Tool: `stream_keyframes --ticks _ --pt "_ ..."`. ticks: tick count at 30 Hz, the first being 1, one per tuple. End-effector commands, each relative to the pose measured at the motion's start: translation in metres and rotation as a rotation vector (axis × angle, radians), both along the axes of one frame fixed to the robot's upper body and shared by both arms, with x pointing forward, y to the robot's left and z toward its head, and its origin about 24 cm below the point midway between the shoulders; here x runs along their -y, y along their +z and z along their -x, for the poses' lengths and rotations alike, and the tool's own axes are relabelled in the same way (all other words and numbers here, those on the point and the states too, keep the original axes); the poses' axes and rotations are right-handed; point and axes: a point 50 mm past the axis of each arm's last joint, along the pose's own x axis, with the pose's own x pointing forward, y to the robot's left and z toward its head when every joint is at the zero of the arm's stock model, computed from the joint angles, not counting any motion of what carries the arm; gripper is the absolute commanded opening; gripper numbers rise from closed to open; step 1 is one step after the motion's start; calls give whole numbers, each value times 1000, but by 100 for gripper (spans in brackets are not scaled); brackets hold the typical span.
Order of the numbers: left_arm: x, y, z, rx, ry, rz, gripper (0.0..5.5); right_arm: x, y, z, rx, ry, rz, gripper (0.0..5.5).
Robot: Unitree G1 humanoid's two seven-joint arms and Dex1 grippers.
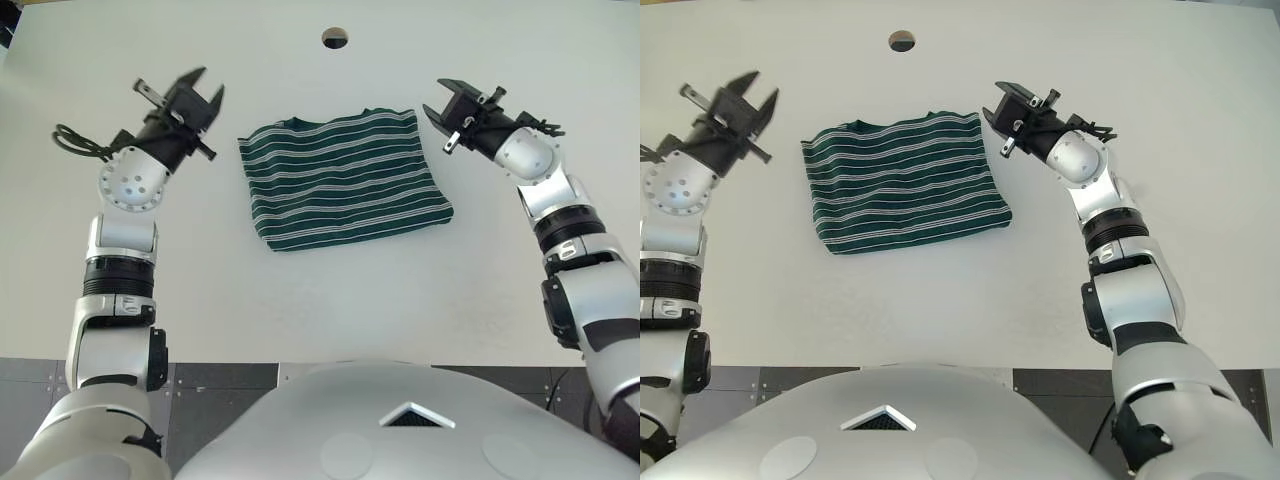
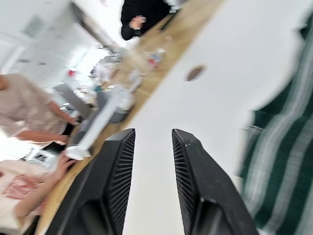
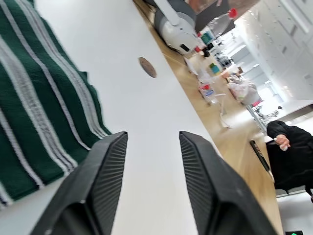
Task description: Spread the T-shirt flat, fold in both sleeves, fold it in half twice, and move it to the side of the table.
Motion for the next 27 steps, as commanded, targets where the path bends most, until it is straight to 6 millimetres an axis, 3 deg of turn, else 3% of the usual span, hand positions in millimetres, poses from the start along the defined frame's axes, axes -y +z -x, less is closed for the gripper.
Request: stream_keyframes --ticks 1,4,5,7,13,16,19,22,27 --pt "17 14 7 93 -112 -25 137 -16 13 4 85 123 -15 267" --pt "62 7 38 90 -431 -117 137 -28 15 12 116 263 88 324" --pt "73 0 48 85 -526 -196 137 -27 12 12 98 276 157 349" --pt "83 -18 63 97 -675 -426 137 -22 3 11 39 288 289 349" --pt "69 -74 100 -45 -1044 -952 137 -13 -16 24 -142 474 637 349" --pt "53 -90 92 -100 -1074 -1152 137 -3 -33 58 -472 660 724 349" --pt "51 -99 71 -75 -1096 -1319 137 -13 -24 97 -704 855 641 349" --pt "63 -108 47 28 -1124 -1446 137 -30 -10 123 -776 1003 579 349" --pt "82 -117 14 154 -1177 -1587 137 -53 -10 136 -769 1058 528 349"
